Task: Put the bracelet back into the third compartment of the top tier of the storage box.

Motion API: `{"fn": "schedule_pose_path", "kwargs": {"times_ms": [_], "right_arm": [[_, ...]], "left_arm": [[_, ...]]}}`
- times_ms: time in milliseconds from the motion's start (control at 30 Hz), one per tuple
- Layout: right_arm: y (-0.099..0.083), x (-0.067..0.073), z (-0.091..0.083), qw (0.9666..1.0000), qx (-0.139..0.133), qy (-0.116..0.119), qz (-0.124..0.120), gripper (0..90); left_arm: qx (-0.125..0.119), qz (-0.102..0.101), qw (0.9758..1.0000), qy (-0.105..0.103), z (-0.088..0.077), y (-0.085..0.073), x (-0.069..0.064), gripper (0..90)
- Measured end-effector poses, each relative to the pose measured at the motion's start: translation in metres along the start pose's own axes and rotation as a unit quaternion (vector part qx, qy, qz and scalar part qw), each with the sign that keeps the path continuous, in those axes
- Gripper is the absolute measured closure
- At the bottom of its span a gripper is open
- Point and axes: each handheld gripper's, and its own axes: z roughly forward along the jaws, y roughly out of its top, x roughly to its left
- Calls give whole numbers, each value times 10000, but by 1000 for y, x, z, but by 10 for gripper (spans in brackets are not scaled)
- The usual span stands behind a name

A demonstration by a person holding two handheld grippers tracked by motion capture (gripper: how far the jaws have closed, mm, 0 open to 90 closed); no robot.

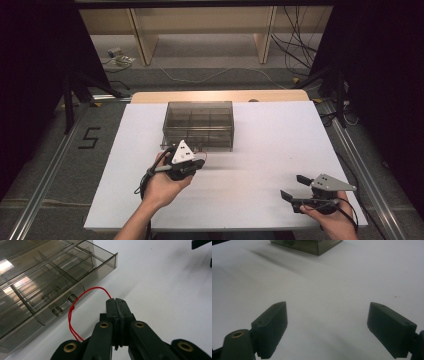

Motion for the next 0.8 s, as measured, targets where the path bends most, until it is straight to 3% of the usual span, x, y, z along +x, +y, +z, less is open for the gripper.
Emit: {"fn": "schedule_pose_path", "kwargs": {"times_ms": [800], "right_arm": [[0,-1,0,10000,4,-18,18,169]], "left_arm": [[-87,82,9999,-51,7,20,-2,899]]}}
